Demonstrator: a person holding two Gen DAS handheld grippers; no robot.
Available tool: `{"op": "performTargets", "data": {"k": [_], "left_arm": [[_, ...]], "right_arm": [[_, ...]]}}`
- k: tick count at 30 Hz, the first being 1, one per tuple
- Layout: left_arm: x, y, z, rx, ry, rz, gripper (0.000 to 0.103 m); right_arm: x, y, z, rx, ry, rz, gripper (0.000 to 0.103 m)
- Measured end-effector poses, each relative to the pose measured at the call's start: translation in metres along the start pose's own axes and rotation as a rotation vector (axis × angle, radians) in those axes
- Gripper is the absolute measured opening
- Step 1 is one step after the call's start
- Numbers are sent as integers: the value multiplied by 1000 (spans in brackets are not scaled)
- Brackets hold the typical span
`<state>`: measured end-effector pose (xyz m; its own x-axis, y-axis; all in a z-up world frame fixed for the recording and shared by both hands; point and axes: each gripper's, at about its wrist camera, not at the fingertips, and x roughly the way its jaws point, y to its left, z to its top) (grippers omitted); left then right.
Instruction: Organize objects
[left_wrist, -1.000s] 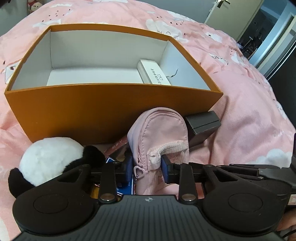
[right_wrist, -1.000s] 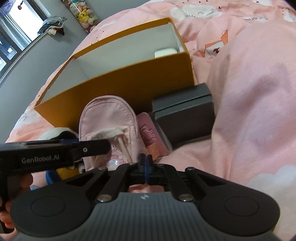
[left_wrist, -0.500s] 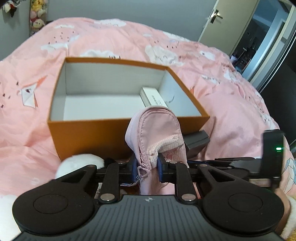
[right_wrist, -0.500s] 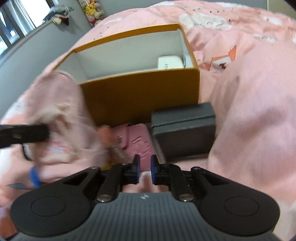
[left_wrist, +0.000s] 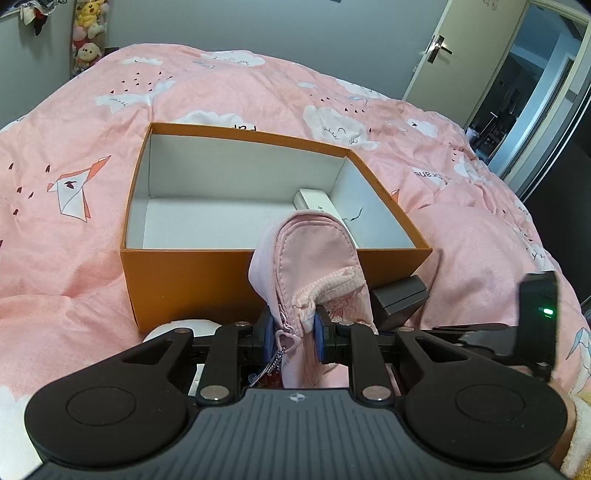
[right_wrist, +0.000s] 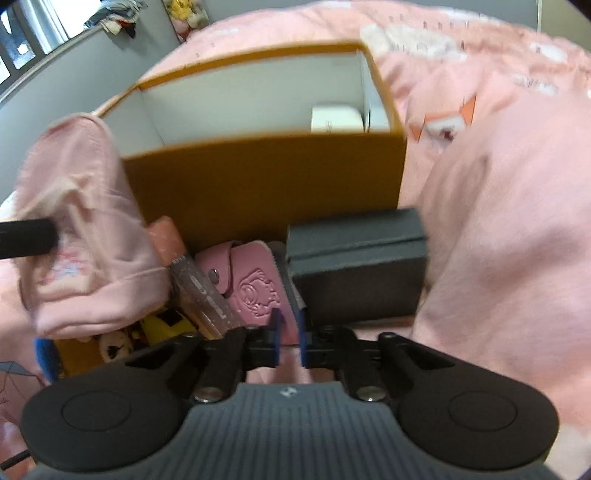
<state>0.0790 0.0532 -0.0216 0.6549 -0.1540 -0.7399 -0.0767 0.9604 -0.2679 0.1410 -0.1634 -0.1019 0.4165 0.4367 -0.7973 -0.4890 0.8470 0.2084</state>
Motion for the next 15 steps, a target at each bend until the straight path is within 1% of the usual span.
{"op": "performTargets", "data": {"k": [2, 5, 6, 8, 10, 11, 13, 15], "left_arm": [[-2, 0, -2, -1, -4, -6, 24], [-4, 0, -4, 2, -11, -16, 24], [-4, 1, -6, 1, -13, -18, 24], [-5, 0, -8, 5, -16, -18, 24], [-5, -1, -8, 12, -19, -7, 24], [-5, -1, -8, 13, -18, -4, 24], [-4, -1, -7, 15, -17, 2, 24], [-4, 0, -7, 9, -18, 2, 24]], "right_arm": [[-16, 4, 0, -10, -40, 12, 0], [-37, 13, 0, -35, -67, 24, 0], [-42, 14, -2, -42, -73, 22, 0], [-42, 18, -1, -71, -90, -11, 0], [-34, 19, 1, -86, -79, -41, 9], [-27, 25, 6, -97, -80, -53, 11], [-24, 27, 5, -139, -75, -67, 24], [-23, 37, 7, -189, -85, -61, 23]]}}
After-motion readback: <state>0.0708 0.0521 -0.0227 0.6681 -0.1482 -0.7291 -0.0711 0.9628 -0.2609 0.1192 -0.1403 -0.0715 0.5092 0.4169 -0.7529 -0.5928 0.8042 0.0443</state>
